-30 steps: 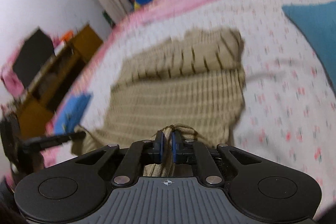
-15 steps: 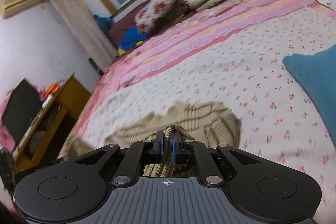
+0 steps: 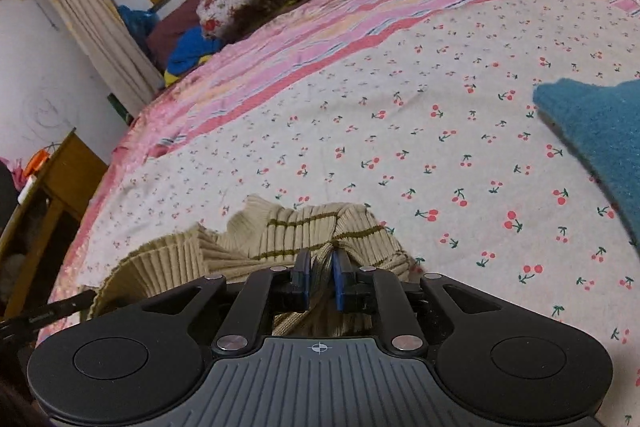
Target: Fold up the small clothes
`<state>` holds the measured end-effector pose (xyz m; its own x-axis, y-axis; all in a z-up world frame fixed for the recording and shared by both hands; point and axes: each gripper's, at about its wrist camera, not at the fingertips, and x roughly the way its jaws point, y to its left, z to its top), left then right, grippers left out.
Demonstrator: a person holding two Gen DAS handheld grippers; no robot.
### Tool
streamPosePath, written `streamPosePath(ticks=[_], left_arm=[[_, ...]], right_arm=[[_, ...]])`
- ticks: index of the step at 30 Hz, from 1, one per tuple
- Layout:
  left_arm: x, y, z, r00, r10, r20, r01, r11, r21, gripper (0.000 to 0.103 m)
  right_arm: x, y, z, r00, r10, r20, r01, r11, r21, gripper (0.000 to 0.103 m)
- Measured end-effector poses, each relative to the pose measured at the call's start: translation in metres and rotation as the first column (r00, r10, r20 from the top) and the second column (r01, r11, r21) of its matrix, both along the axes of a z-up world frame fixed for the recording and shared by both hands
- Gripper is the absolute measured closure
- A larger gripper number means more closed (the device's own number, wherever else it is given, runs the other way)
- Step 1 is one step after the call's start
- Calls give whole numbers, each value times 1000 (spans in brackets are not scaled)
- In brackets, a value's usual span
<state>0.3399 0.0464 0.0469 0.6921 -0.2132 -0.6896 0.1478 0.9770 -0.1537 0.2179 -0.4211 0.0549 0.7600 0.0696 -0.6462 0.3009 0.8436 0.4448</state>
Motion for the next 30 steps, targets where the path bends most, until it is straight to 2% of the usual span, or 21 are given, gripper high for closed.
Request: streamPosePath(ticks=[4, 10, 13, 14, 15, 19, 24, 27, 30], left_arm=[[2, 3, 2, 1000, 21, -3, -21, 999, -25, 85], [0, 6, 12, 999, 42, 17, -41, 997, -60, 84], [3, 10, 13, 999, 43, 2, -43, 996, -83, 73], [3, 12, 14, 998, 58, 9, -57, 995, -77, 64], [4, 13, 15, 997, 73, 21, -72, 996, -62, 60], [2, 17, 17, 995, 93, 37, -93, 995, -19, 59], [-21, -3, 13, 997, -20, 75, 11, 993, 115, 59], [-33, -21, 4, 992, -96, 79, 80, 979, 188, 57], [-33, -32, -13, 993, -111, 44, 96, 963, 253, 57]], right_arm=[[-6, 6, 9, 1000, -4, 30, 6, 998, -70, 75], [-8, 21, 17, 998, 48, 46, -40, 987, -153, 73], [-6, 31, 15, 996, 80, 30, -73, 978, -194, 73], [-6, 33, 14, 996, 86, 23, -79, 977, -197, 73], [-5, 35, 12, 996, 90, 17, -85, 977, -197, 73], [-4, 37, 8, 995, 96, 2, -94, 976, -199, 73], [-9, 37, 7, 995, 95, -2, -93, 971, -222, 73], [-10, 44, 3, 995, 100, -28, -104, 948, -299, 73], [-6, 50, -5, 992, 104, -65, -121, 918, -377, 74]])
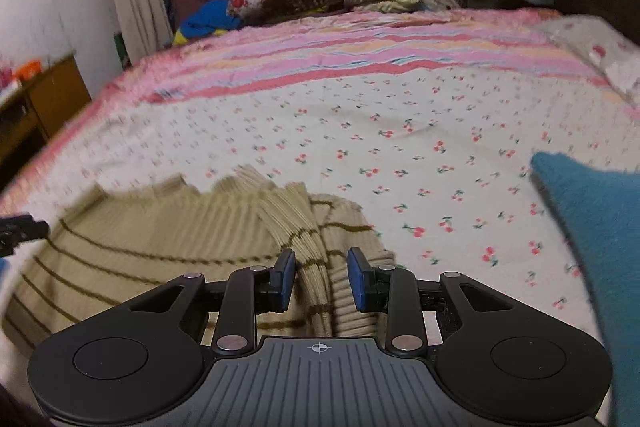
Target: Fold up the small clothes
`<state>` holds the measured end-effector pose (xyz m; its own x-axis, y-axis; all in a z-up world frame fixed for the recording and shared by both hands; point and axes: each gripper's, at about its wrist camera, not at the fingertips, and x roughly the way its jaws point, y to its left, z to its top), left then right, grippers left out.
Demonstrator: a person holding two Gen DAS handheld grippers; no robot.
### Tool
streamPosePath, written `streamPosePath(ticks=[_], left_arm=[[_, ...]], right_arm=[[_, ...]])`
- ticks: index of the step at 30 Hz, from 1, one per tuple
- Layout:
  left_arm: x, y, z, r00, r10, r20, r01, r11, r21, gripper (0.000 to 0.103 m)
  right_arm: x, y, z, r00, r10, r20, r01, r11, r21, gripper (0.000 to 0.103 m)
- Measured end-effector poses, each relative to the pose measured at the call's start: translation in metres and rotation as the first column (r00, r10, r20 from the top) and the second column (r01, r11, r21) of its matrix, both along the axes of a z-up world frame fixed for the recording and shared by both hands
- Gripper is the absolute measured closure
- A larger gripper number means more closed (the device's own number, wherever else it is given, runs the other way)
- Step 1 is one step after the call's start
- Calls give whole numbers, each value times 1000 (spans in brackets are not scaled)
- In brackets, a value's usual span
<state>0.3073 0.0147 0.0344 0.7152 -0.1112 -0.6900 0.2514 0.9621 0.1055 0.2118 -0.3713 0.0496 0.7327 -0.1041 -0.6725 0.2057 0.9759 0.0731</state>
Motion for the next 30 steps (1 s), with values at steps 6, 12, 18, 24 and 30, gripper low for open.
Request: streamPosePath(ticks=[6, 12, 18, 24, 30], left_arm=[[1, 11, -16, 998, 55, -42, -55, 998, 6, 56], [-9, 21, -13, 996, 81, -41, -81, 997, -3, 56], [-22, 26, -9, 995, 90, -39, -89, 996, 5, 56], [-32, 25, -11, 995, 89, -53, -87, 996, 30, 56], [-41, 22, -10, 996, 72, -44, -69, 996, 65, 56]], right_arm=[[7, -13, -14, 997, -54, -62, 52, 998, -33, 96], [3, -34, -9, 988, -142, -66, 146, 988, 58, 87], [-10, -16, 7, 992, -126, -3, 126, 991, -41, 83], [-16, 16, 6, 999, 11, -37, -14, 997, -81, 84], [-10, 17, -6, 996, -17, -89, 8, 995, -100, 84]])
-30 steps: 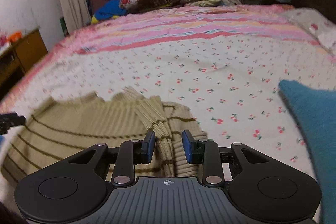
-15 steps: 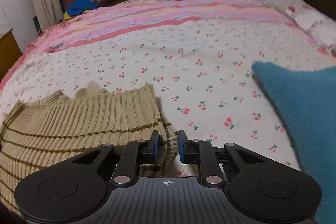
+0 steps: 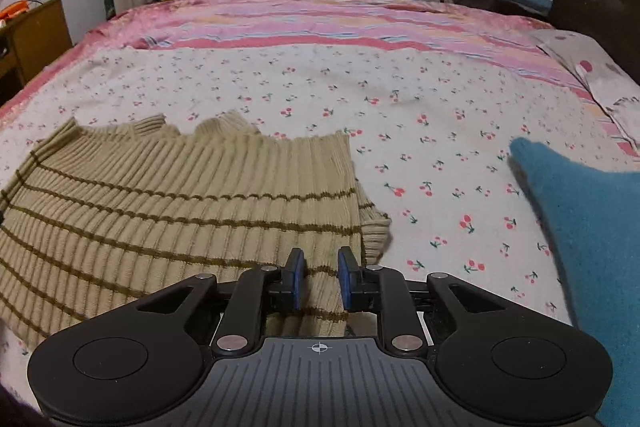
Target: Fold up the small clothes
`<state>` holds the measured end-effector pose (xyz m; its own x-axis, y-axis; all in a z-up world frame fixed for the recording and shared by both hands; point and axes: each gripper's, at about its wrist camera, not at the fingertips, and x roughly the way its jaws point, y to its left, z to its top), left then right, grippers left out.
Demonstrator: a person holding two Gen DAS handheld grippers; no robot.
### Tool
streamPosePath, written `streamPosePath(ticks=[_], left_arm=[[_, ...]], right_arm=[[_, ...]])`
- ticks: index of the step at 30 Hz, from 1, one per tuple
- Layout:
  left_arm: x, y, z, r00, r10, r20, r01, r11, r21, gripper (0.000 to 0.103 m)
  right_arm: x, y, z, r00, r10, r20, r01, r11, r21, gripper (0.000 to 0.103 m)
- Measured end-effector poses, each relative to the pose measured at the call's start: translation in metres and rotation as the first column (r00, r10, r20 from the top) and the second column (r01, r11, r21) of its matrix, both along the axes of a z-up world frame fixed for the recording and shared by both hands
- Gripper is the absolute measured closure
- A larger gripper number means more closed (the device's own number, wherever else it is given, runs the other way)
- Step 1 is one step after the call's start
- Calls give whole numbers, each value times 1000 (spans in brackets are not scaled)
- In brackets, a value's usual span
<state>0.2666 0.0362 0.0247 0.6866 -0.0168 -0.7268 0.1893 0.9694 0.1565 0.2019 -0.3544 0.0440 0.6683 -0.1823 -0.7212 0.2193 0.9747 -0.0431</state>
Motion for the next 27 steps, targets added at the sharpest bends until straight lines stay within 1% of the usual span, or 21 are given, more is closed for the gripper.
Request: streamPosePath(ticks=[4, 12, 16, 19, 21, 24, 27], left_arm=[[-3, 0, 2, 1000, -3, -1, 3, 1000, -5, 56], [-10, 4, 1, 1000, -9, -3, 8, 1000, -12, 57], [-12, 7, 2, 1000, -9, -2, 9, 1000, -18, 57], [-15, 10, 3, 1000, -8, 3, 8, 1000, -23, 57], [-16, 11, 3, 1000, -7, 2, 7, 1000, -25, 57], [-18, 14, 0, 1000, -6, -4, 5, 1000, -20, 56], [-20, 18, -3, 1000, 0, -10, 0, 1000, -21, 56]], right_arm=[[-6, 3, 3, 1000, -1, 7, 2, 999, -34, 84], [-13, -1, -4, 1000, -18, -17, 17, 999, -51, 84], [-18, 0, 2, 1000, -23, 1, 23, 998, -54, 84], [-26, 6, 6, 1000, 1, 23, 1, 997, -79, 84], [-30, 8, 3, 1000, 15, 3, -15, 997, -78, 84], [-28, 5, -11, 999, 2, -53, -6, 996, -84, 84], [-26, 4, -6, 999, -19, -44, 16, 998, -62, 84]])
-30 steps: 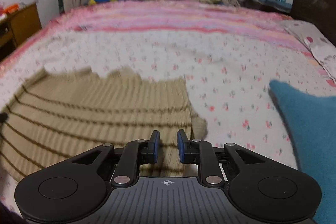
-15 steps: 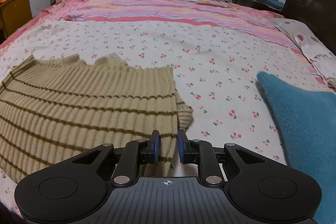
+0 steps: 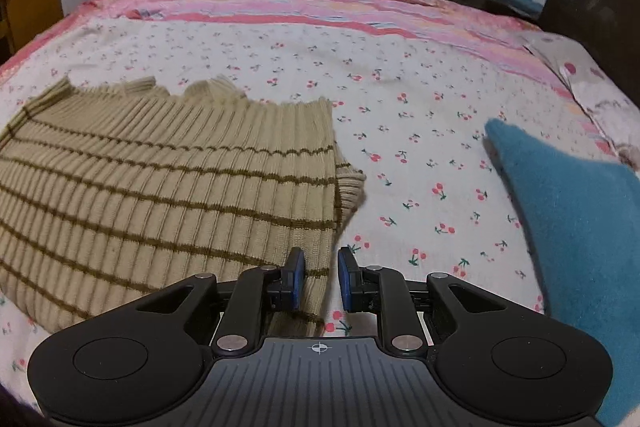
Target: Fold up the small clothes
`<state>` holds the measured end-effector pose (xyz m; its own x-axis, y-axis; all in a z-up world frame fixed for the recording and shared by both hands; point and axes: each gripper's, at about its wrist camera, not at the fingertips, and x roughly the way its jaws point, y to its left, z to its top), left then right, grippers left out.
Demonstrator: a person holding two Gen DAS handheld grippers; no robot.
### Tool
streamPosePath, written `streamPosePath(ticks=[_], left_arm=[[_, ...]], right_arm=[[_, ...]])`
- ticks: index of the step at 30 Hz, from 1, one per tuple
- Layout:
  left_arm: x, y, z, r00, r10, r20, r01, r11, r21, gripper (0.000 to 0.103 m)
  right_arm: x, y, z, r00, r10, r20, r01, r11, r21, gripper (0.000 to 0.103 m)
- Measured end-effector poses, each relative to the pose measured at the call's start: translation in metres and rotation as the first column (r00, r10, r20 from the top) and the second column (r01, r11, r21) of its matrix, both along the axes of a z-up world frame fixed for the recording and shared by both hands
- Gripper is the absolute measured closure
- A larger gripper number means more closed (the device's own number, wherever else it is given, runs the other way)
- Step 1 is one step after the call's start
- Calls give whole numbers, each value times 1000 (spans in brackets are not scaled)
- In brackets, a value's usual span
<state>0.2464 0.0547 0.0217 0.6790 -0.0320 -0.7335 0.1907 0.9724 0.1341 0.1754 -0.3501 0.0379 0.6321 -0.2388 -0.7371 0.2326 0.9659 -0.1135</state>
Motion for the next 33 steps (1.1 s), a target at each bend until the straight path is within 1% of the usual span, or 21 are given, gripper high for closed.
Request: streamPosePath(ticks=[4, 9, 12, 18, 20, 24, 28, 33], left_arm=[[-2, 10, -2, 1000, 19, -10, -19, 1000, -25, 55], [-6, 16, 0, 1000, 29, -4, -29, 998, -57, 55], [-10, 19, 2, 1000, 29, -4, -29, 996, -82, 55], [-10, 30, -1, 999, 38, -24, -41, 990, -133, 55], [-9, 34, 0, 999, 34, -30, -38, 987, -156, 55], [-5, 36, -4, 999, 19, -43, -26, 984, -175, 55], [-12, 38, -9, 999, 17, -45, -27, 973, -227, 55], [-12, 37, -10, 998, 1, -57, -15, 969, -247, 55]], right_arm=[[-1, 11, 11, 999, 35, 23, -34, 999, -30, 84], [7, 25, 17, 998, 66, 20, -66, 997, -28, 84], [11, 41, 21, 994, 107, 29, -106, 994, -20, 84], [25, 75, 24, 980, 199, 25, -198, 980, -11, 84], [26, 85, 25, 974, 222, 31, -222, 975, -4, 84], [26, 100, 25, 965, 261, 32, -262, 965, 23, 84], [23, 115, 24, 952, 303, 33, -305, 951, 45, 84], [24, 129, 21, 939, 343, 28, -344, 937, 56, 84]])
